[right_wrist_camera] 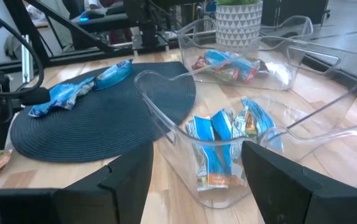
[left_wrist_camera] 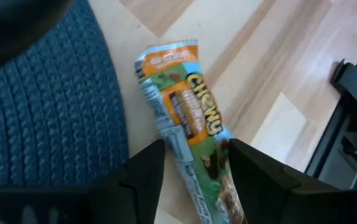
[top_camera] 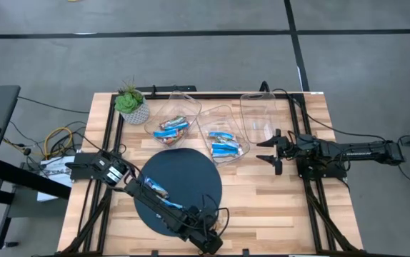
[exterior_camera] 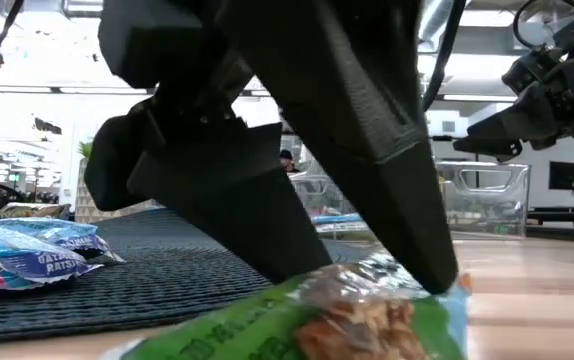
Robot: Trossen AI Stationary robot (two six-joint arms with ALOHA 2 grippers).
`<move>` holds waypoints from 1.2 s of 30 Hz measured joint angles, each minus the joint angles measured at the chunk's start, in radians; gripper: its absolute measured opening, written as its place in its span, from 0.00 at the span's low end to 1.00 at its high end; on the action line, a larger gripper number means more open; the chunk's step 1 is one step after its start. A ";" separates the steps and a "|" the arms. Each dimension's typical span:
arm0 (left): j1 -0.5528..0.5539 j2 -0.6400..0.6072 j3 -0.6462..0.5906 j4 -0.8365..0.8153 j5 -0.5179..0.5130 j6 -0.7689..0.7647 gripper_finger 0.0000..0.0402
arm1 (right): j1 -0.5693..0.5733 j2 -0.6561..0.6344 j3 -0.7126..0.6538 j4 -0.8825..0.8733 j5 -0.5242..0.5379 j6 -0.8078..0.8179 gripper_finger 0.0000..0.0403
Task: Pick and place Granola Bars by type
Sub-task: Put the yellow granola bar into the middle transparent bin
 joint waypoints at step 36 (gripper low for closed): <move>0.030 -0.017 -0.002 0.283 -0.099 0.495 0.12 | 0.000 0.000 0.000 -0.003 0.000 0.000 0.59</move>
